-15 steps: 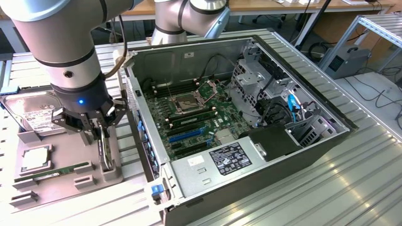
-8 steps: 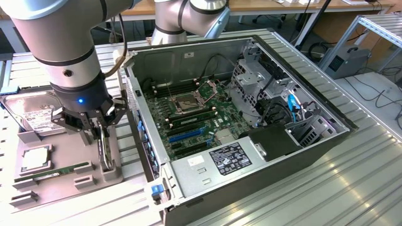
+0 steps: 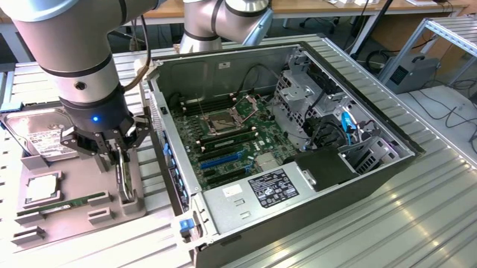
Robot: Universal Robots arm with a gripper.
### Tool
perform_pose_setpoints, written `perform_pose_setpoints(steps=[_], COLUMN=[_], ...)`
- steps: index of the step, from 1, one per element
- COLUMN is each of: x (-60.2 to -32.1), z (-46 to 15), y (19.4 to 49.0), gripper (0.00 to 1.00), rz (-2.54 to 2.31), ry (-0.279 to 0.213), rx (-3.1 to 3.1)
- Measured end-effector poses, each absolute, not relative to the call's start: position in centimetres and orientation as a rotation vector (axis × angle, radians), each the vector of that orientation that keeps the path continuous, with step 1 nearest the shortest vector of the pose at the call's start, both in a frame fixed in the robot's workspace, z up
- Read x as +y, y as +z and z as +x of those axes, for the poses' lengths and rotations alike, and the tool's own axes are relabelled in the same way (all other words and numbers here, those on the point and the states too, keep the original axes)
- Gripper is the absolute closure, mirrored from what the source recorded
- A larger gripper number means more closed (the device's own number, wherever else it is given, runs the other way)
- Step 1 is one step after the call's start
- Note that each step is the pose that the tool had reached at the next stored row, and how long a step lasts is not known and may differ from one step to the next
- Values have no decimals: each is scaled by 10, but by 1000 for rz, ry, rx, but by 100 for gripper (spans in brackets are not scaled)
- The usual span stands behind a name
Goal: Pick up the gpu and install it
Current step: 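Pick up the gpu and move the gpu toward the slot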
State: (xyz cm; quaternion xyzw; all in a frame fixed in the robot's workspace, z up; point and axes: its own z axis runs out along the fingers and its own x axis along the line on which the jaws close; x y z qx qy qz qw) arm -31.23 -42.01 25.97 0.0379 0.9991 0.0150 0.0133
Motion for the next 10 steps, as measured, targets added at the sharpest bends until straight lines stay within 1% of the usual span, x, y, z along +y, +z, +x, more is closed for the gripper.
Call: perform_pose_setpoints(steps=[10], x=[-420], z=[-312], y=[261], gripper=[73], rz=[118], ry=[47], rx=[3112])
